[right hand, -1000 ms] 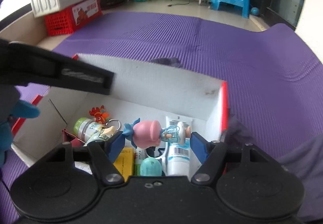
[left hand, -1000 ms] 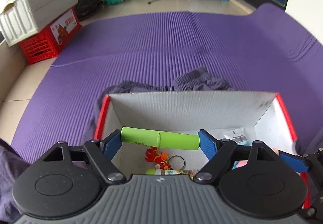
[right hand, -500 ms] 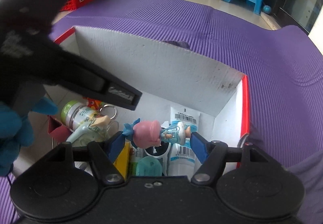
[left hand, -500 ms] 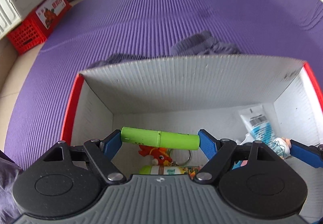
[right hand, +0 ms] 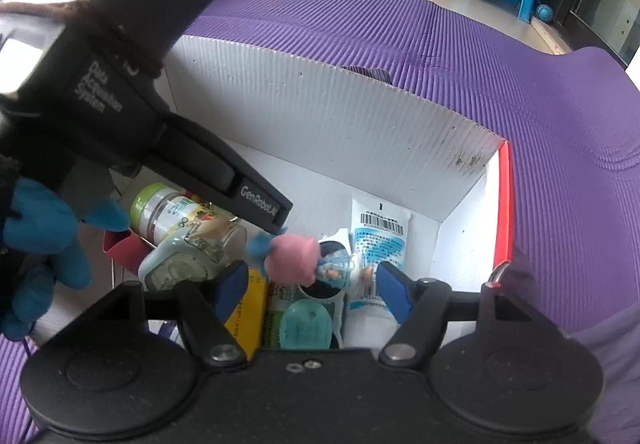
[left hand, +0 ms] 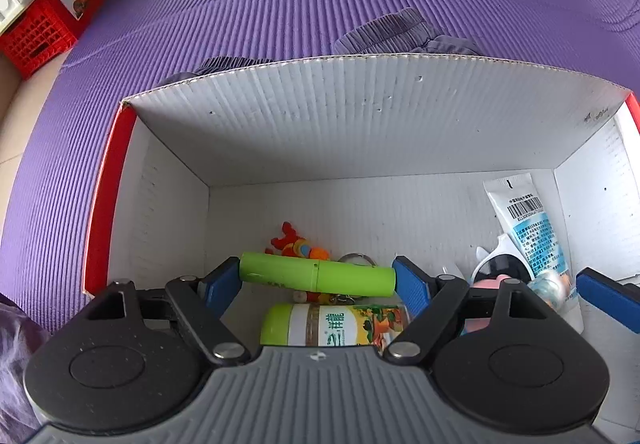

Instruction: Organize rigid objects

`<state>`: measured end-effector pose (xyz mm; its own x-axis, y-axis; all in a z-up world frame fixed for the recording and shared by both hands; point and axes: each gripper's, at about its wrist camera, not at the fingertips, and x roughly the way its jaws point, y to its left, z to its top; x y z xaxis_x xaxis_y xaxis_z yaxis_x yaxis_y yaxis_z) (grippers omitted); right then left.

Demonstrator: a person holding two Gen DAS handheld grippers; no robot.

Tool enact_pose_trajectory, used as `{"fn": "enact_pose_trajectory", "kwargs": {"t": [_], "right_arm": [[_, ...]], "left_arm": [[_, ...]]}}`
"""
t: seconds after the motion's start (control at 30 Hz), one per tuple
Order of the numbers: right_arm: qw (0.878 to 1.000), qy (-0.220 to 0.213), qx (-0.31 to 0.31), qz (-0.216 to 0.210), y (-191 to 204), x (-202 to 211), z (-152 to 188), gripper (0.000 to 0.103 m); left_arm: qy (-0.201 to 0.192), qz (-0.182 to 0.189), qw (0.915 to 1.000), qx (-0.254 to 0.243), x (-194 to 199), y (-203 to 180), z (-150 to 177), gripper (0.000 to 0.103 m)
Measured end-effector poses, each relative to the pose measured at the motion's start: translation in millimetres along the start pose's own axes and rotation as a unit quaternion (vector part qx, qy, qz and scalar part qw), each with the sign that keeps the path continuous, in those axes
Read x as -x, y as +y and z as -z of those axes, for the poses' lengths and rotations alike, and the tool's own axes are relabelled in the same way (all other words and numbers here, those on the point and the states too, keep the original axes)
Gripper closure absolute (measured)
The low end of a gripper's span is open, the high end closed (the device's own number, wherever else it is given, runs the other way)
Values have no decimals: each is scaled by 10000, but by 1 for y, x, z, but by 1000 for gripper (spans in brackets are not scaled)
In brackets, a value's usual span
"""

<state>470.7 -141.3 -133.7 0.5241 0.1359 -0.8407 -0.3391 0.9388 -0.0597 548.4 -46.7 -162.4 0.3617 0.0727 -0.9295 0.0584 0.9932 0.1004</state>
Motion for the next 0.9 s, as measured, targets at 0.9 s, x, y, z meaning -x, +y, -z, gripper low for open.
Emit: {"fn": "enact_pose_trajectory", "kwargs": {"t": [0.9], "right_arm": [[9942,-838,-625,-249,-27,107,26,10]], "left_arm": [[-602,129,9977,290,97,-3,42,12]]}}
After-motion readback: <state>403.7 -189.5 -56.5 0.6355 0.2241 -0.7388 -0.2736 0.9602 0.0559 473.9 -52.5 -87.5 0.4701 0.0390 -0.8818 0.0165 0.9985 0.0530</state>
